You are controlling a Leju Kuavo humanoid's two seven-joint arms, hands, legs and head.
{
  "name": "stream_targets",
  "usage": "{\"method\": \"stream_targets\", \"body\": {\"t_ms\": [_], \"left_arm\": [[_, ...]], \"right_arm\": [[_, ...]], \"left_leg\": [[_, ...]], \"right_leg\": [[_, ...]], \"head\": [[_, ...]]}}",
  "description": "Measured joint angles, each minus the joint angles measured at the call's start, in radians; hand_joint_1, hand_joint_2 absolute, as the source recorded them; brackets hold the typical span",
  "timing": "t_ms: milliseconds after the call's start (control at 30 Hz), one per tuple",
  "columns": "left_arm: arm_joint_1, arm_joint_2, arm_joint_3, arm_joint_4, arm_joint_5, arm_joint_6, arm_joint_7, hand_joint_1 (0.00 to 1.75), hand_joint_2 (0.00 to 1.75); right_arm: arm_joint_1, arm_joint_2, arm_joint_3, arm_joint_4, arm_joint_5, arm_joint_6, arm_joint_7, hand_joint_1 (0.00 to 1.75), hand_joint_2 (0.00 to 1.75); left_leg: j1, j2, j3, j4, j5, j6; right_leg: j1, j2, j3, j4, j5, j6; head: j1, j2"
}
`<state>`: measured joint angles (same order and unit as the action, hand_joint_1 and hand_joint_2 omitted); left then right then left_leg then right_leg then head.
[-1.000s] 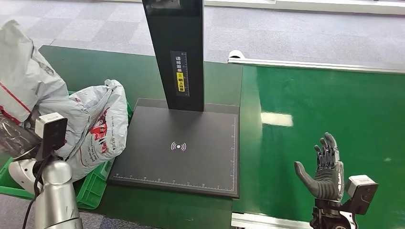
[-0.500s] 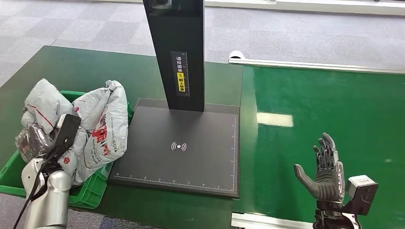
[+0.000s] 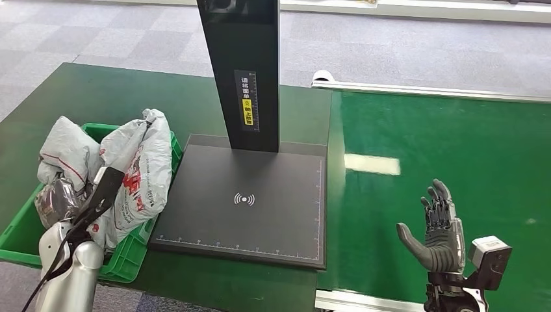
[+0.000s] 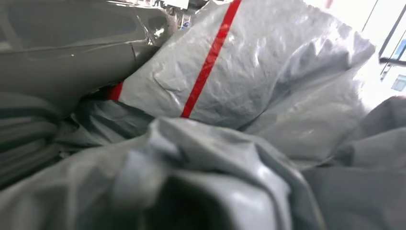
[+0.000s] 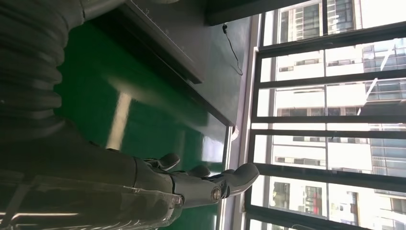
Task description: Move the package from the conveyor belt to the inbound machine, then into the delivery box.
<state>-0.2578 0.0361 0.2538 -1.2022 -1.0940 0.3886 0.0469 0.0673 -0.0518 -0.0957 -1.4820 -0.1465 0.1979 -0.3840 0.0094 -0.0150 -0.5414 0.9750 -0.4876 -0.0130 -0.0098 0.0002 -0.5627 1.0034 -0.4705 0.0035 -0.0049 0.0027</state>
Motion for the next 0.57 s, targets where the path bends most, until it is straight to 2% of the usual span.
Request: {"method": "stream_targets", "body": {"t_ms": [100,200,267,433,500,567], "left_arm": [[0.002,-0.001,-0.002,-0.007,0.050,0.149,-0.090,0.00,1.75],[0.005,-0.005,-0.005,-0.025,0.090,0.229,-0.155,0.00,1.75],[0.009,-0.015,-0.002,-0.045,0.116,0.273,-0.232,0.00,1.75],[0.006,-0.109,0.086,-0.149,0.213,0.309,-0.608,0.00,1.75],[0.003,-0.149,0.121,-0.201,0.260,0.312,-0.698,0.00,1.75],[0.001,-0.177,0.140,-0.251,0.282,0.312,-0.729,0.00,1.75]], "right_arm": [[0.003,0.001,0.000,0.000,0.000,-0.010,0.000,0.00,1.75],[0.007,0.003,0.002,-0.004,-0.002,-0.018,-0.001,0.00,1.75],[0.009,0.003,0.003,-0.006,-0.006,-0.026,-0.003,0.00,1.75],[0.006,0.003,0.018,-0.005,-0.017,-0.041,-0.014,0.00,1.75],[0.000,0.001,0.026,-0.003,-0.023,-0.047,-0.020,0.00,1.75],[-0.005,0.000,0.032,0.001,-0.028,-0.050,-0.024,0.00,1.75]], "left_leg": [[0.000,-0.001,0.000,0.000,0.000,0.000],[0.000,-0.001,0.000,0.000,0.000,0.000],[0.000,0.000,0.000,0.000,0.000,0.000],[0.000,0.001,0.000,0.000,0.000,0.000],[0.000,0.002,0.000,0.000,0.000,0.000],[0.000,0.003,-0.001,0.000,0.000,0.000]], "right_leg": [[0.000,-0.001,0.000,0.000,0.000,0.000],[0.000,-0.001,0.000,0.000,0.000,0.000],[0.000,0.000,0.000,0.000,0.000,0.000],[0.000,0.000,0.000,0.000,0.000,0.000],[0.000,0.001,-0.001,0.000,0.000,0.000],[0.000,0.002,-0.001,0.000,0.000,0.000]], "head": [[0.000,0.000],[0.000,0.000],[0.000,0.000],[0.000,0.000],[0.000,0.000],[0.000,0.000]]}}
